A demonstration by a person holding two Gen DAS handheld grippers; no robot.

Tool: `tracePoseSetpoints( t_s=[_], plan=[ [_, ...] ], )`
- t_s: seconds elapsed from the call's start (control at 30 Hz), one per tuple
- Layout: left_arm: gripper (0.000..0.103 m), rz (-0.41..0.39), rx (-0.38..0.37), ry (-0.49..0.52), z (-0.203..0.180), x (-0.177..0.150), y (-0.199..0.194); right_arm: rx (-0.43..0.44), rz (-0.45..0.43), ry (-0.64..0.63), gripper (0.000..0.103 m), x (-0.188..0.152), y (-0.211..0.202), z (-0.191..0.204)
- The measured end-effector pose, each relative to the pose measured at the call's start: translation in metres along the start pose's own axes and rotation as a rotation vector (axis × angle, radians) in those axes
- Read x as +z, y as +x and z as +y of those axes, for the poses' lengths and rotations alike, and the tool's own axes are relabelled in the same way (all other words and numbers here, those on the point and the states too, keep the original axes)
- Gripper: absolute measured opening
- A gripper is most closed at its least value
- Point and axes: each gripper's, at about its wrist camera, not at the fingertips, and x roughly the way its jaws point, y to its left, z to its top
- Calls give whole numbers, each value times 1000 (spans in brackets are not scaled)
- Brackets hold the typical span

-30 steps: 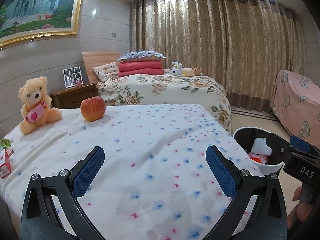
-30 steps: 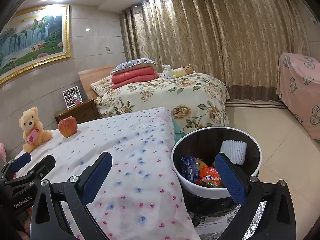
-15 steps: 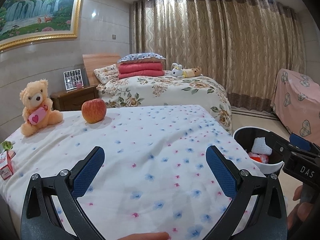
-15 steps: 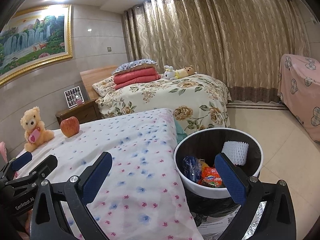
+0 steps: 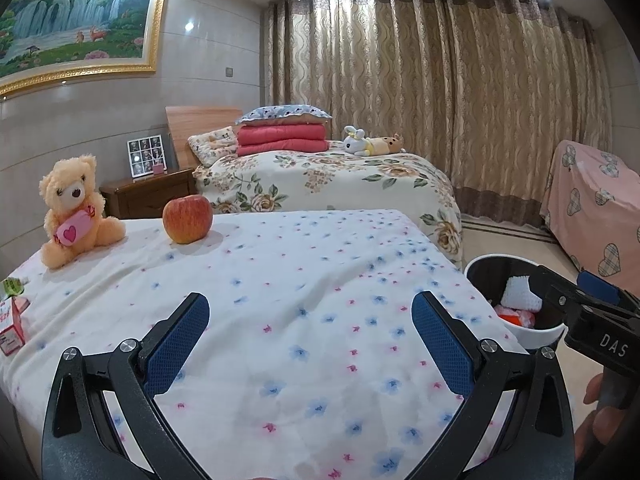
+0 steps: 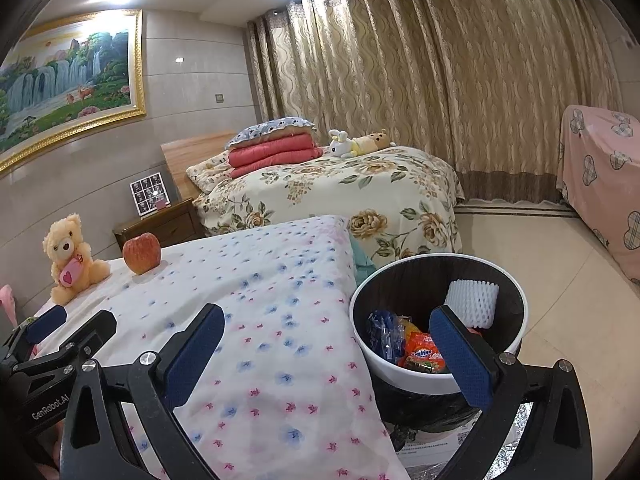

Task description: Collect trash

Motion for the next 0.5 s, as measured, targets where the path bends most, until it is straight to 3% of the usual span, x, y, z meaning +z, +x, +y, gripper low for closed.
tracePoseSetpoints(
  t_s=[0.5],
  plan=[
    [103, 0, -11, -1, 0, 0, -1, -1, -1, 0, 103, 0, 0, 0]
  ],
)
